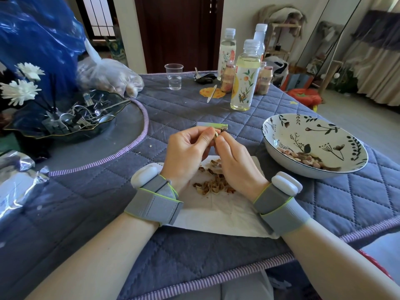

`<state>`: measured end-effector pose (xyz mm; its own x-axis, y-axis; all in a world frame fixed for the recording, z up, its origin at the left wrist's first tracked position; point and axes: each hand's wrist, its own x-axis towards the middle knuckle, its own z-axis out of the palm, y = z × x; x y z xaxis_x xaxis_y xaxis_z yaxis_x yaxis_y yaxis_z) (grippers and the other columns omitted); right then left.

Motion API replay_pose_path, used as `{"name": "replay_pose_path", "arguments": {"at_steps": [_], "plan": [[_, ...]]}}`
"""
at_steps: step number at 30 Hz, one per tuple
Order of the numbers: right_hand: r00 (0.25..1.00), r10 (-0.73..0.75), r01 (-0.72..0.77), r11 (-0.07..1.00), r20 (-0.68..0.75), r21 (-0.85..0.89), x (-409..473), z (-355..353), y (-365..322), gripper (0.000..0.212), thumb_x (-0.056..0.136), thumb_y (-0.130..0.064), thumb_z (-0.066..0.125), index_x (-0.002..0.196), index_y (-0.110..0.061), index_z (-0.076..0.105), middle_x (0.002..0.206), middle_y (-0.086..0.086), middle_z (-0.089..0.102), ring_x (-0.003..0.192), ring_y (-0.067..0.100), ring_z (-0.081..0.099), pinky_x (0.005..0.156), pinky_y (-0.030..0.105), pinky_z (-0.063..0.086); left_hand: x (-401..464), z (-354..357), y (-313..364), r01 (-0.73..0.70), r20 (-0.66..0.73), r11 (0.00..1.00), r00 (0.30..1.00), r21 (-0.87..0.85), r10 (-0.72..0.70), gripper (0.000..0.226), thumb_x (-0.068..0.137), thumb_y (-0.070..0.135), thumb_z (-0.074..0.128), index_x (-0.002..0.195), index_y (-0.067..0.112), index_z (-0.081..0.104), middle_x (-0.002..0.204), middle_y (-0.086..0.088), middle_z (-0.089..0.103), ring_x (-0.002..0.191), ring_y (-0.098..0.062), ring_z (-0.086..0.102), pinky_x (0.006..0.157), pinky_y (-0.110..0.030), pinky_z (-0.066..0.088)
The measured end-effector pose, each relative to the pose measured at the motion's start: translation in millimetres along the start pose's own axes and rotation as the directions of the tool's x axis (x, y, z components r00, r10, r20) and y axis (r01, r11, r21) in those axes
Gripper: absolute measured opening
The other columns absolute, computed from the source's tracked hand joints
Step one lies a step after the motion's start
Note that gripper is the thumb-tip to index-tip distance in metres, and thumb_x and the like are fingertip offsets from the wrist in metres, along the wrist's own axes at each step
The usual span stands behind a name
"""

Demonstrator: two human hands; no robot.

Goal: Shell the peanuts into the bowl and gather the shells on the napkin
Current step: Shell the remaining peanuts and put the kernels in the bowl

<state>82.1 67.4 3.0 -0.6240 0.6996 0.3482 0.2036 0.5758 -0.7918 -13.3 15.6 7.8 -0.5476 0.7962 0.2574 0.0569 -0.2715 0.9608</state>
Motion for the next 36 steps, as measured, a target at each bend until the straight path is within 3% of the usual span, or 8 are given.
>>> {"name": "replay_pose_path", "arguments": {"at_steps": [10,15,19,23,26,29,33,36], "plan": [[1.000,-0.001,0.001,1.000,-0.017,-0.012,-0.4,-0.6,-0.6,0.034,0.098,-0.016,0.028,0.079,0.005,0.047,0.066,0.006,0.042,0.058,0.010,0.037,0.064,0.039,0.035,-1.1,-0.1,0.2,-0.005,0.018,1.000,1.000,0.025,0.005,0.022,0.090,0.012,0.053,0.077,0.016,0.070,0.047,0.011,0.052,0.048,-0.005,0.040,0.046,-0.019,0.033],[0.999,0.021,-0.022,0.999,-0.034,-0.047,0.2,-3.7,-2.0,0.034,0.098,-0.017,0.027,0.081,0.006,0.045,0.067,0.007,0.039,0.057,0.008,0.032,0.053,0.020,0.029,-0.9,-2.6,-1.9,0.009,0.022,0.999,1.000,0.032,-0.010,0.022,0.090,0.012,0.053,0.079,0.017,0.071,0.048,0.011,0.053,0.050,-0.005,0.041,0.048,-0.019,0.036],[0.999,-0.027,0.025,0.997,-0.024,-0.075,0.5,-4.2,1.2,0.034,0.098,-0.019,0.028,0.078,0.004,0.043,0.065,0.008,0.039,0.057,0.012,0.032,0.054,0.025,0.030,-0.3,-4.2,0.3,0.040,0.024,0.999,0.999,0.032,-0.041,0.019,0.090,0.012,0.054,0.081,0.015,0.071,0.053,0.010,0.055,0.050,-0.003,0.044,0.047,-0.016,0.038],[0.998,-0.069,0.067,0.991,-0.009,-0.118,-2.7,-12.6,5.7,0.034,0.098,-0.020,0.028,0.074,0.000,0.041,0.063,0.009,0.041,0.065,0.035,0.040,0.062,0.043,0.030,-4.7,-4.7,5.4,0.018,0.065,0.995,0.998,0.094,-0.024,0.016,0.089,0.011,0.055,0.088,0.011,0.071,0.059,0.003,0.058,0.050,-0.005,0.045,0.048,-0.017,0.040],[0.989,-0.146,0.149,0.952,0.034,-0.266,-14.4,-22.9,10.0,0.032,0.095,-0.025,0.026,0.067,-0.012,0.034,0.054,-0.005,0.035,0.056,0.030,0.038,0.064,0.031,0.024,-11.6,-2.9,7.7,0.018,0.135,0.988,0.990,0.156,-0.039,0.016,0.089,0.010,0.055,0.090,0.008,0.071,0.056,0.004,0.058,0.047,-0.005,0.044,0.047,-0.016,0.039],[0.980,-0.185,0.201,0.904,0.078,-0.378,-29.7,-35.0,15.4,0.028,0.093,-0.025,0.027,0.067,-0.016,0.032,0.051,-0.008,0.032,0.049,0.019,0.031,0.065,0.029,0.023,-20.8,0.4,10.2,0.036,0.235,0.974,0.968,0.224,-0.090,0.015,0.088,0.010,0.057,0.092,0.007,0.070,0.064,-0.002,0.062,0.047,-0.001,0.049,0.049,-0.014,0.043],[0.979,-0.149,0.198,0.863,0.141,-0.465,-47.3,-45.8,17.9,0.025,0.092,-0.028,0.026,0.072,-0.017,0.036,0.054,-0.012,0.033,0.051,0.011,0.028,0.067,0.032,0.027,-31.1,4.0,10.5,0.002,0.300,0.941,0.948,0.337,-0.109,0.013,0.085,0.011,0.061,0.092,0.011,0.072,0.084,-0.010,0.073,0.073,-0.014,0.065,0.066,-0.023,0.054],[0.977,-0.142,0.202,0.861,0.161,-0.467,-55.8,-47.5,20.7,0.020,0.092,-0.027,0.027,0.075,-0.021,0.035,0.055,-0.016,0.032,0.053,0.019,0.037,0.068,0.032,0.027,-33.4,6.1,9.6,0.011,0.340,0.921,0.928,0.389,-0.155,0.012,0.084,0.010,0.062,0.091,0.007,0.072,0.074,-0.003,0.070,0.059,-0.004,0.062,0.053,-0.011,0.047]]}}
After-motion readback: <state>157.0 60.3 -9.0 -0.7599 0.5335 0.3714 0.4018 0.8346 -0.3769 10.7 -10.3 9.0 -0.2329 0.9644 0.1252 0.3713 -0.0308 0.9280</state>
